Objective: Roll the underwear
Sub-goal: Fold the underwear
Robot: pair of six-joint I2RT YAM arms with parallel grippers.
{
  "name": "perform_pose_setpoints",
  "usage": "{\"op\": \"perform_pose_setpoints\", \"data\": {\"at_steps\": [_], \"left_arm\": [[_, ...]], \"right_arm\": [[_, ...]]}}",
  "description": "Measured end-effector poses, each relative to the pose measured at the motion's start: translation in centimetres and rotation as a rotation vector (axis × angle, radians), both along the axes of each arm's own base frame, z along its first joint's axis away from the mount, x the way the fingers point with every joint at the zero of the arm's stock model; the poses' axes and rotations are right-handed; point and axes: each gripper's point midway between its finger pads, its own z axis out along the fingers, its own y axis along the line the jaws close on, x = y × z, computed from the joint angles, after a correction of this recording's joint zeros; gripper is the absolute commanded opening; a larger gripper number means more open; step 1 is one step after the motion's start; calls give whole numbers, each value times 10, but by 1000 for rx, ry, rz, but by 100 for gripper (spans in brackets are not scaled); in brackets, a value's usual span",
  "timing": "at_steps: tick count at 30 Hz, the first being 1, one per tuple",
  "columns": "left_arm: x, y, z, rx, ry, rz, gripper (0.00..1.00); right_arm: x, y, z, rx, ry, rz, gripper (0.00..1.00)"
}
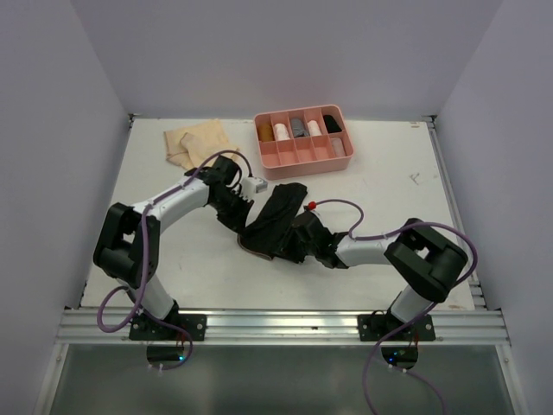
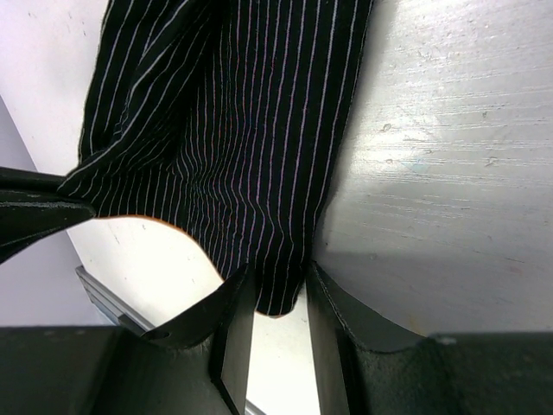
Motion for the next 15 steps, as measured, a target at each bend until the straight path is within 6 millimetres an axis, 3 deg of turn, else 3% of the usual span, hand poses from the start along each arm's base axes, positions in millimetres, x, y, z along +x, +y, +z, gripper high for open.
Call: {"op": "perform_pose_setpoints", "data": {"at_steps": [15], "left_arm": [[-16, -20, 7, 3, -14, -73, 0]], "right_arm": [[0, 6, -1, 24, 6, -1, 32]]}}
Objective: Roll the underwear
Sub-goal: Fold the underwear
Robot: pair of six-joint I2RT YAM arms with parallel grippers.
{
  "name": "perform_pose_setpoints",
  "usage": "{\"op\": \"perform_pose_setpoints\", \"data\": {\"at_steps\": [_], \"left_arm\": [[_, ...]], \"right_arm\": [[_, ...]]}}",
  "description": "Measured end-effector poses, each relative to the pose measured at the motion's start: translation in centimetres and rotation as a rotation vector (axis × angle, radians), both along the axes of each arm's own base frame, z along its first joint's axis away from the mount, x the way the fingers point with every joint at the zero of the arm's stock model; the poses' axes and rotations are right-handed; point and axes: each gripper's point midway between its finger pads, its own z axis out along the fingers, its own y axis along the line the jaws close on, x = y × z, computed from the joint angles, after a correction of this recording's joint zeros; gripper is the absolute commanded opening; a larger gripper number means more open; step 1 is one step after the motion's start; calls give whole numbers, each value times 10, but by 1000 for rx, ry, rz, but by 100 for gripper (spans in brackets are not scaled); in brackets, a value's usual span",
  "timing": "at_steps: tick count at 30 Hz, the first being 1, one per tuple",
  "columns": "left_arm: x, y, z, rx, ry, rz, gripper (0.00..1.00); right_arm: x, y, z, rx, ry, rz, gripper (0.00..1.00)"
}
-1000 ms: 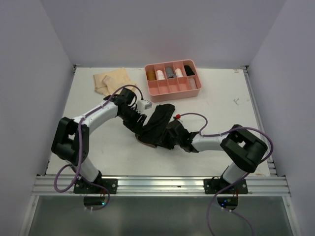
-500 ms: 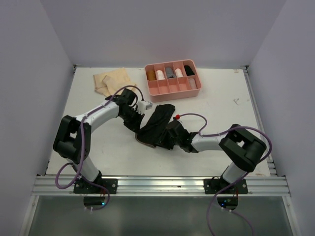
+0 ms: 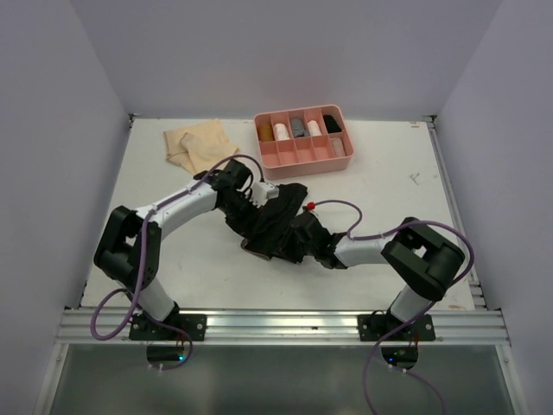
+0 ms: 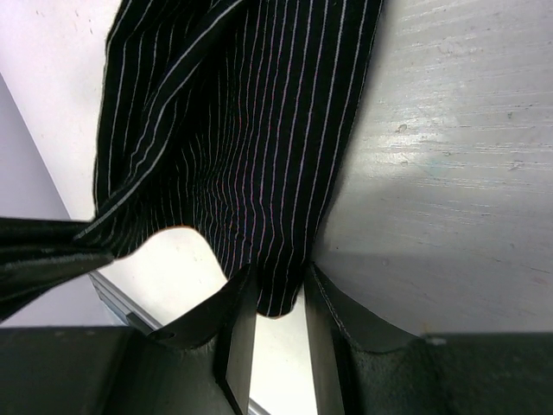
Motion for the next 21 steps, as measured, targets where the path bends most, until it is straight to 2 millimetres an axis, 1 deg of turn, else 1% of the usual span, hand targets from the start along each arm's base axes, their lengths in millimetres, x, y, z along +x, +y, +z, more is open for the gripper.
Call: {"op": "perform_pose_setpoints", "data": {"at_steps": [7, 8, 10, 11, 13, 14, 15, 17, 19, 21], "left_arm": [[-16, -21, 3, -22, 13, -56, 0], [-17, -23, 4, -28, 16, -60, 0], [-18, -30, 6, -46, 21, -67, 0], [-18, -33, 7, -57, 24, -68, 0], [-20, -39, 8, -79, 34, -69, 0], [-21, -43, 8, -89, 39, -73, 0], [-22, -46, 7, -97, 46, -75, 0], [-24, -53, 5, -111, 62, -80, 0], [-25, -59, 0, -121, 78, -87, 0], [-26, -62, -5, -125, 95, -85, 0]], "right_arm": [[-2, 1, 0, 4, 2, 3, 30], [-3, 1, 0, 4, 3, 4, 27], [-4, 1, -1, 3, 4, 5, 25], [-5, 1, -2, 2, 7, 5, 20], [-6, 1, -3, 1, 9, 6, 15], [-6, 0, -4, 0, 12, 5, 11], [-7, -1, -5, -2, 14, 5, 10], [-7, -1, -5, 0, 16, 3, 2], [-8, 0, -5, 4, 17, 3, 0], [-8, 0, -4, 6, 19, 7, 0]]}}
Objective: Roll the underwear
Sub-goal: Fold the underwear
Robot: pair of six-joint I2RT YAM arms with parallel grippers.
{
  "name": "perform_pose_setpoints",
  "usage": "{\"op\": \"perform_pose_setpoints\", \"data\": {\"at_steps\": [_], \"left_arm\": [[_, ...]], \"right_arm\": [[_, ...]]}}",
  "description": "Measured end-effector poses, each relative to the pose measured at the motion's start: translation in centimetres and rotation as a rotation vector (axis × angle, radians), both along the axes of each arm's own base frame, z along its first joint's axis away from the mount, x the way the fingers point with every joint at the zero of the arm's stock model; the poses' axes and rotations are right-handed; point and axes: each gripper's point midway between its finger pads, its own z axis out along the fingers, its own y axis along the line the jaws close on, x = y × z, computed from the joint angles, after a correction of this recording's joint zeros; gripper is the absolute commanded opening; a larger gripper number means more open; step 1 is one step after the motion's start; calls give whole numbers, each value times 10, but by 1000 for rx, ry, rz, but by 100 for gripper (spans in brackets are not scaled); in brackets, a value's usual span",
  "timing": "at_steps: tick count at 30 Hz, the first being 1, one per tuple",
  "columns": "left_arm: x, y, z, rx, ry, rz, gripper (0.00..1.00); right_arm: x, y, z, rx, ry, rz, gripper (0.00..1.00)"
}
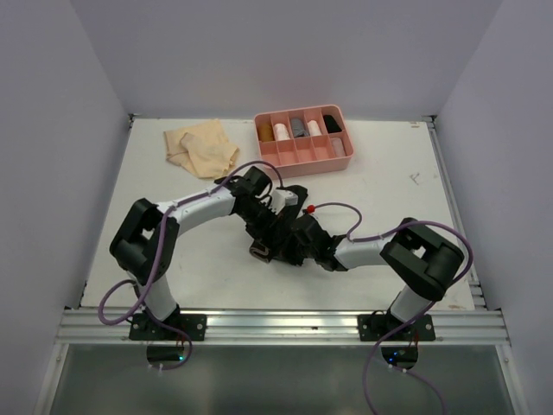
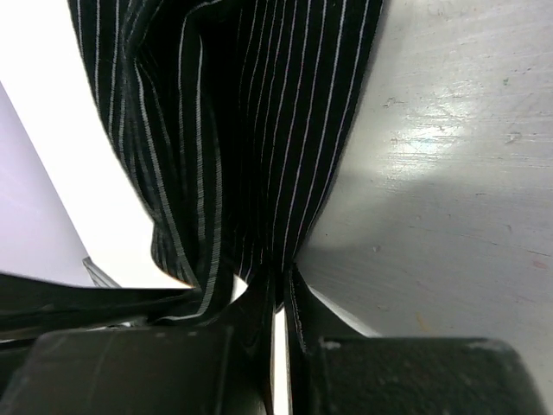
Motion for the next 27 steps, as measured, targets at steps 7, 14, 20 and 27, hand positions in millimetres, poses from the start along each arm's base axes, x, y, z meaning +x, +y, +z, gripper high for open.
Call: {"op": "perform_pose_setpoints", "data": {"at_steps": [7, 14, 20, 27], "left_arm": [[0, -6, -16, -4, 17, -1, 0], [-6, 0, -34, 18, 40, 2, 0], [-12, -1, -37, -2, 62, -8, 4], [-20, 1, -38, -15, 74, -39, 9]], "right_arm": [[-1, 0, -1, 0, 6, 2, 20], [-7, -12, 5, -47, 5, 7, 24], [-1, -36, 58, -55, -116, -57, 31], [7, -67, 68, -161, -173, -147, 41]]}}
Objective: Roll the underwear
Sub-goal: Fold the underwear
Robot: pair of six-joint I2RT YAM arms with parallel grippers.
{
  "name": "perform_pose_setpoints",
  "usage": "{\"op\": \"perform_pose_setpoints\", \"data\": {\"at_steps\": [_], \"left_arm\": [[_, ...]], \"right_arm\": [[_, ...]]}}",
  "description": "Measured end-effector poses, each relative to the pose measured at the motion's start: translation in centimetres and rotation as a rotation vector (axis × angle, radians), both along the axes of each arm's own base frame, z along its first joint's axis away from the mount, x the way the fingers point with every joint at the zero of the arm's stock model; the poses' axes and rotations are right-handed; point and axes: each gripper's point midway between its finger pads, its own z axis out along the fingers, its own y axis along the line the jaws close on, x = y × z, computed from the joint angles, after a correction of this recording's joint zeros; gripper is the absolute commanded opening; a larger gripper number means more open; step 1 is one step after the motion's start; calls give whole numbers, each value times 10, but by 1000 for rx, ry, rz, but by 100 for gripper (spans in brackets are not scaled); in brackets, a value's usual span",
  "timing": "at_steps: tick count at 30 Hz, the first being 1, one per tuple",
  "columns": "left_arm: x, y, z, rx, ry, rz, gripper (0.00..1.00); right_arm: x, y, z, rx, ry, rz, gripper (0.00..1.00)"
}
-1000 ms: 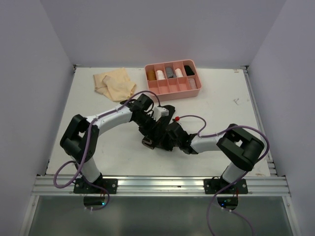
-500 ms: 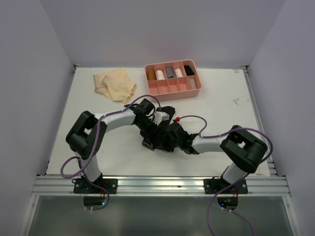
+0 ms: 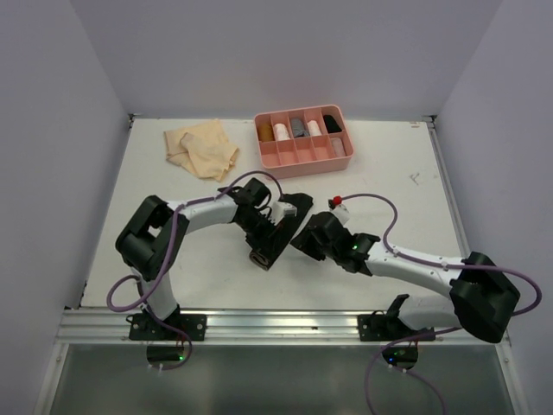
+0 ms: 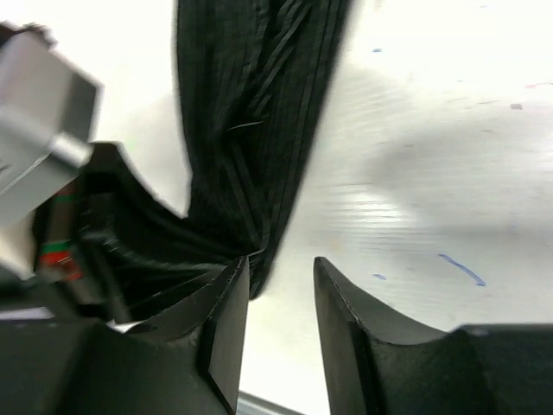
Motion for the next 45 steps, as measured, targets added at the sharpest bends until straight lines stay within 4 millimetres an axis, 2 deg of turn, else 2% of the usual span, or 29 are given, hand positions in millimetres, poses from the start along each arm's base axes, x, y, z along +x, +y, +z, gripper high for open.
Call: {"op": "perform_pose_setpoints", "data": {"at_steps": [5, 9, 13, 18, 23, 32, 42, 45], "left_arm": [[-5, 7, -1, 14, -26, -48, 11], [-13, 20, -1, 36, -48, -79, 15], [-18, 27, -3, 40, -62, -107, 16], [-19, 28, -3, 39, -69, -125, 16], [-20, 28, -3, 37, -73, -129, 16], [-20, 29, -3, 38, -73, -129, 16], [-20, 29, -3, 38, -74, -129, 16], [-20, 29, -3, 38, -74, -129, 16]], "right_arm": [[3, -21, -15, -89, 35, -56, 42], [28, -45, -16, -84, 43, -154, 35], [46, -63, -14, -88, 34, -200, 38], [61, -43, -9, -68, 26, -149, 38], [70, -28, -16, -50, 39, -119, 39], [86, -13, -35, -78, 57, -96, 42], [99, -2, -41, -91, 57, -79, 51], [103, 2, -44, -95, 66, -73, 50]]}}
